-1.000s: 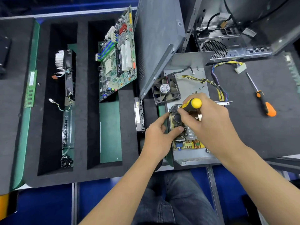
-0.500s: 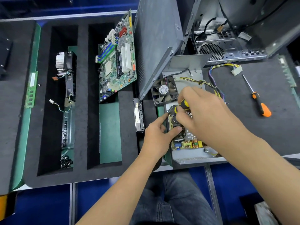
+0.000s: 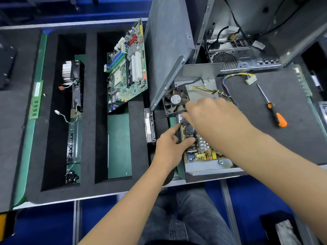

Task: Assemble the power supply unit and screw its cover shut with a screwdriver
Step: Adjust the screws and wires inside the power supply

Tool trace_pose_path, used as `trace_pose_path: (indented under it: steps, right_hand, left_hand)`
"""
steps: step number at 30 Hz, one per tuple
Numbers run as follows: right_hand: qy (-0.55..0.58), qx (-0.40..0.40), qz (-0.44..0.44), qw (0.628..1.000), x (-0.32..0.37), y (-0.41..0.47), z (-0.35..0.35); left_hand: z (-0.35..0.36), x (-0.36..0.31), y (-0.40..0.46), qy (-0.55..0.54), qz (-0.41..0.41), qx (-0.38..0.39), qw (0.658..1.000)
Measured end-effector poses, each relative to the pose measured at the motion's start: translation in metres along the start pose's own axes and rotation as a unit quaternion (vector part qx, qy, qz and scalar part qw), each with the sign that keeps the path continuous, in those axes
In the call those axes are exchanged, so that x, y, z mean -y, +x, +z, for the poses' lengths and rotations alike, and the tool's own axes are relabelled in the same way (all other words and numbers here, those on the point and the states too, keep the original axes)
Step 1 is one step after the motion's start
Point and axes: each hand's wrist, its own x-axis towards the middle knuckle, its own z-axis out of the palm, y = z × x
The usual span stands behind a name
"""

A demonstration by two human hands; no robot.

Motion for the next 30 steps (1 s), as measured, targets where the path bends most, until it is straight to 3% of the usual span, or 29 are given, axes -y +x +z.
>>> trace_pose_path:
  steps: [6, 10, 15, 20, 24, 30]
  right_hand:
    - [0.006, 0.001, -0.024, 1.0, 0.006, -0.004, -0.002]
    - [-0.035, -0.01, 0.021, 0.999, 0.01, -0.001, -0.001]
    - [0.005, 0.006, 0.0, 1.0, 0.003, -0.001, 0.002]
    - [-0.056, 0.014, -0.001, 0.998, 0.001, -0.001, -0.002]
    - [0.009, 0.0, -0.007, 1.0, -0.001, -0.004, 0.002]
    - [-0.047, -0.007, -0.021, 0.999, 0.005, -0.005, -0.01]
  left_hand:
    - [0.0, 0.004, 0.004, 0.016, 0.01, -0.004, 1.0]
    - [-0.001, 0.003, 0.003, 0.018, 0.013, 0.002, 1.0]
    - [-0.001, 0.001, 0.002, 0.004, 0.004, 0.006, 1.0]
    - [0.0, 0.001, 0.002, 0.003, 0.007, 0.003, 1.0]
    - [0.0, 0.001, 0.002, 0.01, 0.006, 0.003, 1.0]
    - [-0.001, -0.002, 0.0, 0.012, -0.001, 0.004, 1.0]
